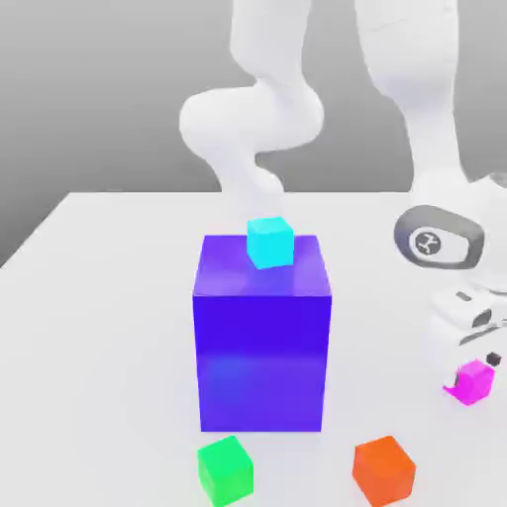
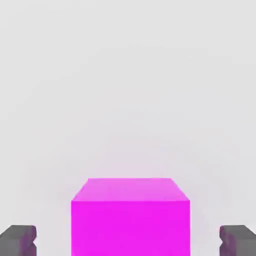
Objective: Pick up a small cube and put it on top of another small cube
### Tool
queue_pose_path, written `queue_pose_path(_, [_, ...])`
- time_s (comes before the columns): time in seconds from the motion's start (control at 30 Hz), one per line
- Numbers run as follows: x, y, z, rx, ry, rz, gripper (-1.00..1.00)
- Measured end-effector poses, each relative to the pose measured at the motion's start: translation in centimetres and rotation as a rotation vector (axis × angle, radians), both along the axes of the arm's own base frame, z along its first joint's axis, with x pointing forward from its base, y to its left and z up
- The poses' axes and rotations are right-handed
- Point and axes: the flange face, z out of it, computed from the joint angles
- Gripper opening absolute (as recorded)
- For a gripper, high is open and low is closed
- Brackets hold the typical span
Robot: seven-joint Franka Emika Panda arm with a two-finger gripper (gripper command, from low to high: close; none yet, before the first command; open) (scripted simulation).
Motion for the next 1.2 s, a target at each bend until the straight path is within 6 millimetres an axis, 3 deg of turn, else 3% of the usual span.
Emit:
queue_pose_path(0.17, [0.0, 0.0, -0.2, 0.001, -0.001, 0.0, -1.0])
queue_pose_path(0.37, [0.0, 0.0, 5.1, 0.0, -0.001, 0.0, -1.0])
queue_pose_path(0.4, [0.8, -0.8, 5.7, -0.005, -0.002, -0.014, -1.0])
queue_pose_path(0.53, [6.8, -7.3, 6.7, -0.024, -0.004, -0.126, -1.0])
queue_pose_path(0.7, [12.7, -17.4, 8.2, -0.032, 0.0, -0.277, -1.0])
queue_pose_path(0.83, [15.5, -26.6, 9.6, -0.022, 0.003, -0.4, -1.0])
queue_pose_path(0.93, [16.2, -33.8, 10.6, -0.008, 0.002, -0.497, -1.0])
queue_pose_path(1.0, [16.4, -35.0, 9.1, -0.003, 0.001, -0.508, -1.0])
queue_pose_path(1.1, [16.3, -35.4, 5.5, -0.003, 0.001, -0.511, -1.0])
queue_pose_path(1.13, [16.3, -35.4, 4.8, -0.003, 0.001, -0.511, 1.0])
queue_pose_path(1.2, [16.3, -35.4, 4.8, -0.003, 0.001, -0.511, 1.0])
